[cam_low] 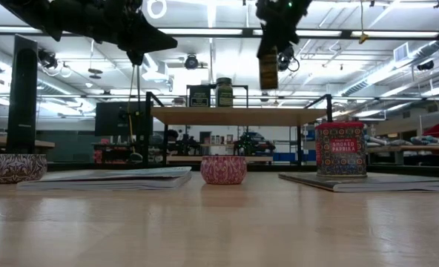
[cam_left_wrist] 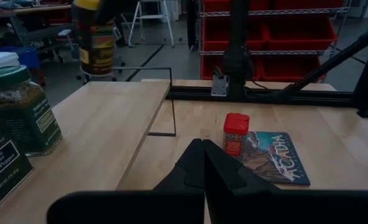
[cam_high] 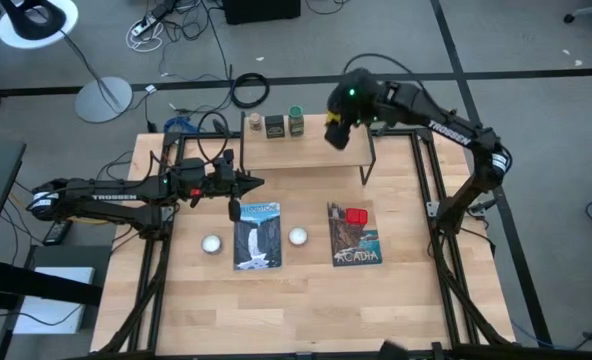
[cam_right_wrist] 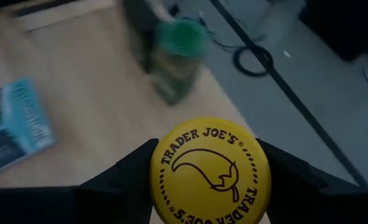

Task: Shelf spices
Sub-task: Put the yellow spice on the shelf

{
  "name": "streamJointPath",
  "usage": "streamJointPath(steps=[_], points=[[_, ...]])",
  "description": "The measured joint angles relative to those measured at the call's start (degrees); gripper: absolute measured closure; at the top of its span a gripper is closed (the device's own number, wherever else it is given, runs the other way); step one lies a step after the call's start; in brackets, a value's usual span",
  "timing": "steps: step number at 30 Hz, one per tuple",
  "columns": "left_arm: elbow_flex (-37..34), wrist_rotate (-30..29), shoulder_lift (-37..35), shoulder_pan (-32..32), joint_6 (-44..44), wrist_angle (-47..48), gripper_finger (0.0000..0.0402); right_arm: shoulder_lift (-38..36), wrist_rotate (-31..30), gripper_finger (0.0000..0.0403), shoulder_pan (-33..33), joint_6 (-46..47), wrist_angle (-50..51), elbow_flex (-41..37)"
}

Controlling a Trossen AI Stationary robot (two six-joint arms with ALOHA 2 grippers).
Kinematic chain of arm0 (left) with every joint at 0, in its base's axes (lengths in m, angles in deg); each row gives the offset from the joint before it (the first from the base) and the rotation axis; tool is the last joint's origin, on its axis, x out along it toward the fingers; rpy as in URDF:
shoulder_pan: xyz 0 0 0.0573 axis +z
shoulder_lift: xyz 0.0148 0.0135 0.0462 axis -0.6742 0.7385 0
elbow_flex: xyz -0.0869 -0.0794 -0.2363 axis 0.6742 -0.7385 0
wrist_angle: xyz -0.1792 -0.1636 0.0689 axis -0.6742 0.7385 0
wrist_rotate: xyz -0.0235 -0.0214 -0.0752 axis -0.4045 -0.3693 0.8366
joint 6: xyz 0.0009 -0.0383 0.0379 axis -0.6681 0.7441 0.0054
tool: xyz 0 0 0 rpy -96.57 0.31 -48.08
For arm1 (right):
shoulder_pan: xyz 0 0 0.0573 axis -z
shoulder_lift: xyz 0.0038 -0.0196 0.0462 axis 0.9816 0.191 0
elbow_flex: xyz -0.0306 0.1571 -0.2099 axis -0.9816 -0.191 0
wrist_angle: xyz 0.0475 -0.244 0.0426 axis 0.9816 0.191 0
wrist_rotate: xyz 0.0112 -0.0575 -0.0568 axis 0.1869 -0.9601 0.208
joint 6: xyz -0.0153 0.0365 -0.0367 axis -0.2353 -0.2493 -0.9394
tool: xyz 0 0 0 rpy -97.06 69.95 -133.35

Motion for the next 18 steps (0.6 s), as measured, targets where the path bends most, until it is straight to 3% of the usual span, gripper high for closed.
streamJointPath(steps=[8, 18], points=[[0.0, 0.35, 0.0, 0.02, 0.07, -0.12, 0.0401, 0.0, 6.46, 0.0176, 9.25, 2.7, -1.32, -2.83], [0.0, 0.46, 0.0, 0.0, 0.45, -0.14, 0.0401, 0.02, 10.12, 0.0175, 13.3, 4.53, -6.04, -10.32]])
